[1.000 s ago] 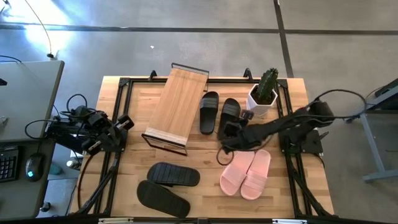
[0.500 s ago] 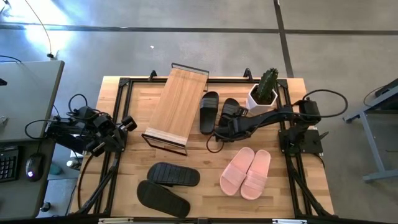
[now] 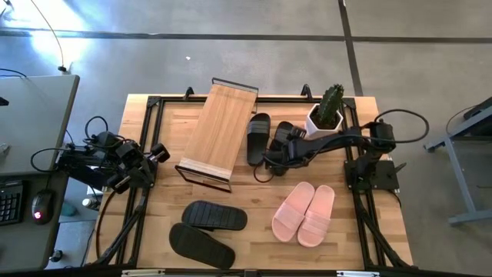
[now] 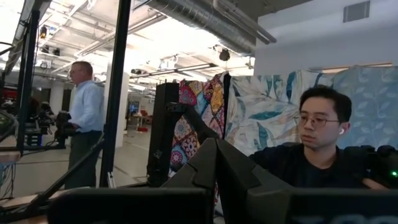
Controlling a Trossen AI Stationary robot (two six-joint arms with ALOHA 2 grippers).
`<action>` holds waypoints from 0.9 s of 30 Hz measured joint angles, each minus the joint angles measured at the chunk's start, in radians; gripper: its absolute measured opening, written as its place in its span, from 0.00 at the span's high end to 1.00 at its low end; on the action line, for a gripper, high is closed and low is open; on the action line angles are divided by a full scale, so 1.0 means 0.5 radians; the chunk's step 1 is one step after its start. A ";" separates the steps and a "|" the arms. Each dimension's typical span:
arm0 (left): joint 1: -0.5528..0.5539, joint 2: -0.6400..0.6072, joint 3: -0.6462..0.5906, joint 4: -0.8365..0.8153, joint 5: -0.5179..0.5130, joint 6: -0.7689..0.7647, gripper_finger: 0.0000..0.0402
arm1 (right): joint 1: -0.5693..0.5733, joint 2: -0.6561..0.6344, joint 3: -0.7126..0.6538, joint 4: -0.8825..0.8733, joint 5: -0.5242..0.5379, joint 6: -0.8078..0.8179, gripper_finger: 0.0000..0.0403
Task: Pick and place slides into the shelf
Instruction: Put the black slides on the shelf
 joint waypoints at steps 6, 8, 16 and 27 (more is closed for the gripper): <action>0.000 0.000 0.000 0.000 0.000 0.000 1.00 | -0.081 -0.001 -0.001 0.003 -0.031 -0.015 0.52; 0.000 0.000 0.000 0.000 0.000 -0.001 1.00 | -0.109 -0.001 -0.001 0.009 -0.032 -0.015 0.52; 0.000 0.000 0.000 0.000 0.000 -0.001 1.00 | -0.198 -0.001 -0.001 0.059 -0.049 -0.052 0.52; 0.000 0.000 0.000 -0.006 0.000 -0.002 1.00 | -0.289 -0.002 -0.002 0.141 -0.222 -0.049 0.76</action>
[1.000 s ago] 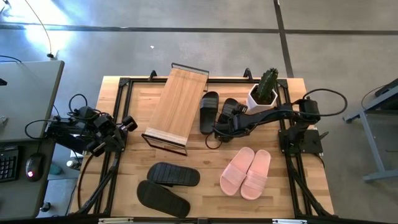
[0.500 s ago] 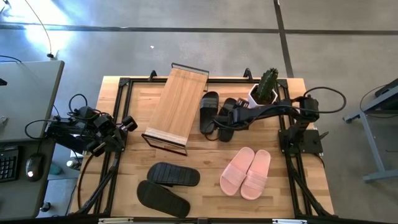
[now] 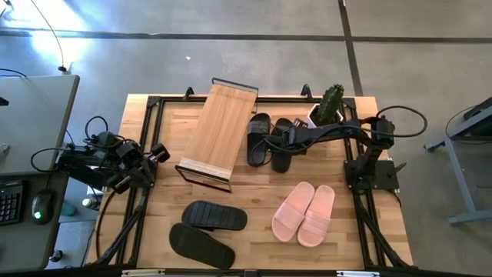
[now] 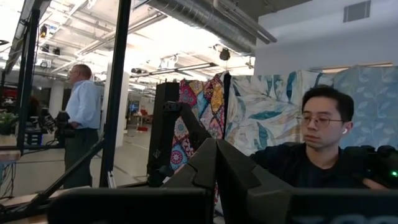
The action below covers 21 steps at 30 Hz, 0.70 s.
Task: Pick and place slides into the shelf
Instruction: Put the black slides on the shelf
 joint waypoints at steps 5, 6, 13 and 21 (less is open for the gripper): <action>0.002 0.000 0.000 0.000 0.000 0.001 1.00 | -0.003 -0.002 0.000 -0.004 0.025 0.047 0.97; 0.002 0.000 0.000 -0.001 0.000 0.001 1.00 | -0.002 -0.002 0.000 -0.007 0.035 0.048 0.98; 0.002 0.001 0.000 -0.008 0.000 0.001 1.00 | 0.081 -0.021 0.000 -0.152 0.170 0.091 0.99; 0.002 0.001 0.000 -0.008 -0.001 0.001 1.00 | 0.267 -0.197 0.087 -0.521 0.225 0.303 1.00</action>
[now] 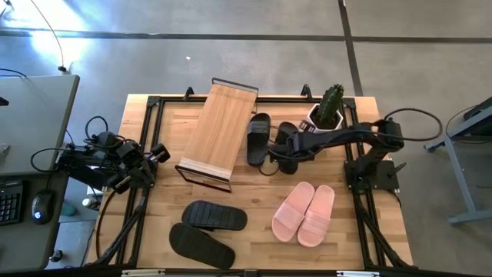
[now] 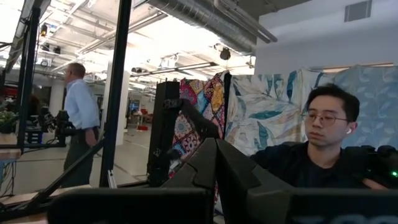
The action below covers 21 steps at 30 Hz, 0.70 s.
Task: Pick and place slides into the shelf
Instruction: Put the black slides on the shelf
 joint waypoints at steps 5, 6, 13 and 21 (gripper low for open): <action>0.000 0.000 0.000 -0.023 -0.035 0.002 1.00 | 0.174 -0.123 0.227 -0.276 0.051 0.096 1.00; 0.000 0.000 0.000 -0.033 -0.049 0.002 1.00 | 0.210 -0.143 0.290 -0.343 0.064 0.118 1.00; 0.000 0.000 0.000 -0.074 -0.119 0.004 1.00 | 0.491 -0.194 0.843 -0.784 0.257 0.162 1.00; 0.000 0.000 0.000 -0.089 -0.121 0.002 1.00 | 0.812 -0.196 1.382 -0.668 0.589 -0.546 1.00</action>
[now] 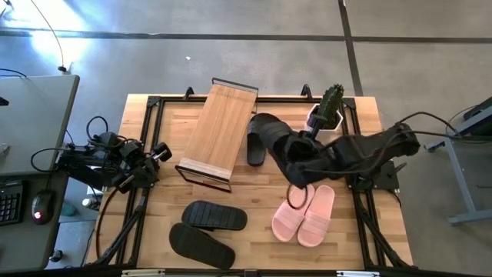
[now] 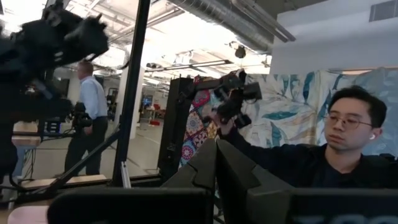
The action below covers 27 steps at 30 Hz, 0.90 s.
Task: Pick and place slides into the shelf
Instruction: Put the black slides on the shelf
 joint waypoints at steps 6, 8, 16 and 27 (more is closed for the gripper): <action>0.000 0.000 0.000 0.000 -0.002 -0.001 1.00 | 0.104 0.001 0.187 0.564 0.196 -0.911 1.00; 0.000 0.000 0.000 0.000 -0.029 -0.001 1.00 | 0.070 0.002 0.198 0.803 0.175 -1.280 1.00; 0.000 0.000 0.000 0.000 -0.053 -0.002 1.00 | -0.244 0.013 0.170 1.299 -0.552 -2.330 1.00; -0.001 0.000 -0.001 -0.019 -0.053 -0.002 1.00 | -0.709 0.226 0.167 1.541 -1.407 -2.782 1.00</action>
